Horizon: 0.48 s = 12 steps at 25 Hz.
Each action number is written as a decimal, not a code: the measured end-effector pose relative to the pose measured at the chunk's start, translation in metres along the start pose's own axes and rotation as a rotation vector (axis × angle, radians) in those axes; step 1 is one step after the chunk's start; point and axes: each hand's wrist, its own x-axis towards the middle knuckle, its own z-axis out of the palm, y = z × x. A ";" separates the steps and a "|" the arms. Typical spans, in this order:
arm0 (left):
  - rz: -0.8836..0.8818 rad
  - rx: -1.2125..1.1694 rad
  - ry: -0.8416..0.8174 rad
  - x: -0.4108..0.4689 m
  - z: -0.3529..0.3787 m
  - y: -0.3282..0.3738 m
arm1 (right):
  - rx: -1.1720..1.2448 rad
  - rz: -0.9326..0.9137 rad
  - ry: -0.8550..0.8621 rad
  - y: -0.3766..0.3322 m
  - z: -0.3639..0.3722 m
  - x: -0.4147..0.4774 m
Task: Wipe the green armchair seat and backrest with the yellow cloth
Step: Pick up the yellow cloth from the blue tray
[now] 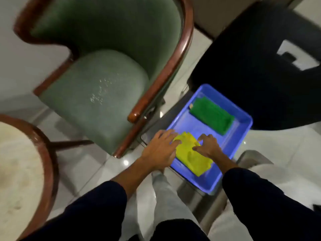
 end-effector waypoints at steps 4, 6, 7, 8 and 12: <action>-0.196 -0.042 -0.478 -0.017 0.067 0.015 | -0.080 0.143 -0.125 0.030 0.047 0.012; -0.159 -0.130 -0.322 -0.018 0.065 0.015 | 0.002 0.205 -0.242 0.026 0.045 0.012; -0.169 -0.171 -0.226 -0.018 0.062 0.012 | 0.052 0.206 -0.291 0.022 0.042 0.012; -0.243 -0.242 -0.199 -0.017 0.052 0.009 | 0.135 0.216 -0.323 0.014 0.035 0.007; -0.975 -1.107 -0.250 -0.027 0.018 -0.002 | 0.880 0.211 -0.558 -0.042 0.011 -0.032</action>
